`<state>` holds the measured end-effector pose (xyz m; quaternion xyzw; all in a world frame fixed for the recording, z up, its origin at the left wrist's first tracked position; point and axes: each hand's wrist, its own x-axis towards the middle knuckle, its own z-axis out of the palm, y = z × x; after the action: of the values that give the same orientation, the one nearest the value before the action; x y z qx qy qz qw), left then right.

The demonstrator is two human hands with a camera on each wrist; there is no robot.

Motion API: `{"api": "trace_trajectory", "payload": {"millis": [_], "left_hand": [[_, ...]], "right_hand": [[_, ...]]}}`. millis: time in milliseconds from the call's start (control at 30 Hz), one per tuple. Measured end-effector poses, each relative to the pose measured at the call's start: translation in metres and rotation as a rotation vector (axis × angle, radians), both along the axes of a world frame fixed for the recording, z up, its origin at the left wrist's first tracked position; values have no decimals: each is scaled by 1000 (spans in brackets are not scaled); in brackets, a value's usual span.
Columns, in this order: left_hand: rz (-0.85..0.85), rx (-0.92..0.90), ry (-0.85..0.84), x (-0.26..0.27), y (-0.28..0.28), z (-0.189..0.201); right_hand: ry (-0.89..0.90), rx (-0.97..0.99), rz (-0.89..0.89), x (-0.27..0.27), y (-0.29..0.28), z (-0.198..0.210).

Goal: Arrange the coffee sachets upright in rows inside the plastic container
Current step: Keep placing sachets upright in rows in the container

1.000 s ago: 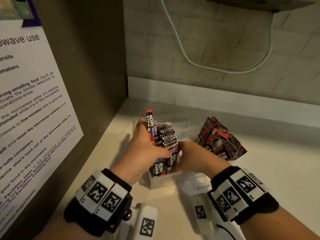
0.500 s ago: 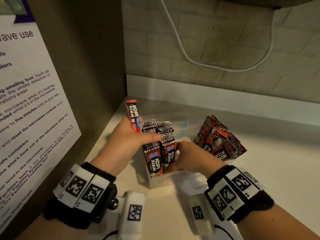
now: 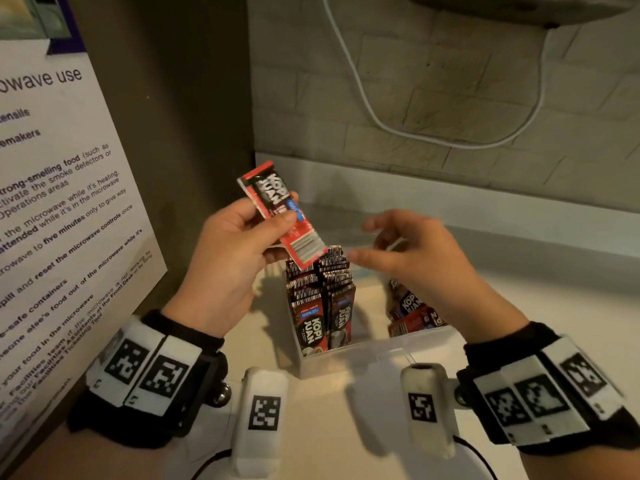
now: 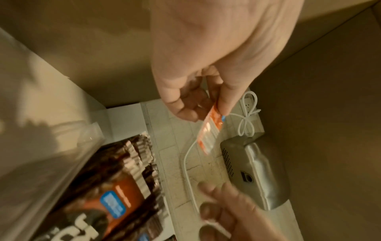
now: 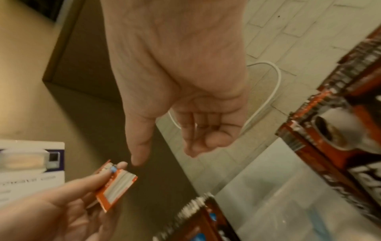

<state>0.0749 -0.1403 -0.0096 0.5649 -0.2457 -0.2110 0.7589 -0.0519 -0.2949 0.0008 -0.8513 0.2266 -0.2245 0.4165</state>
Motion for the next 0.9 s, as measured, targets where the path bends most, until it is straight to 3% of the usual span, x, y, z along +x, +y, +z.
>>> {"api": "trace_trajectory", "payload": {"millis": [133,267,367,433,500,633,900], "left_hand": [[40,-28,-17,-15,-15,4],[80,-52,-30,-27,-28,6],[49,-56,-30,-33,-30,7],[-29,-72,-11,-36,-30,11],[-99,-73,23,-36,-28,12],[-62,18,-90,-25,-25,3],[-47,62,-201,-20,-25,-11]], "right_hand": [[-259,-56,94,1,22,12],[-297,-390,74,7,31,7],[-296,-484,-7,9,29,2],[-293,-432,-32,8,28,0],[-285,-256,-14,5,26,0],[-247,62,36,-2,20,3],[-65,249,137,-8,16,-5]]}}
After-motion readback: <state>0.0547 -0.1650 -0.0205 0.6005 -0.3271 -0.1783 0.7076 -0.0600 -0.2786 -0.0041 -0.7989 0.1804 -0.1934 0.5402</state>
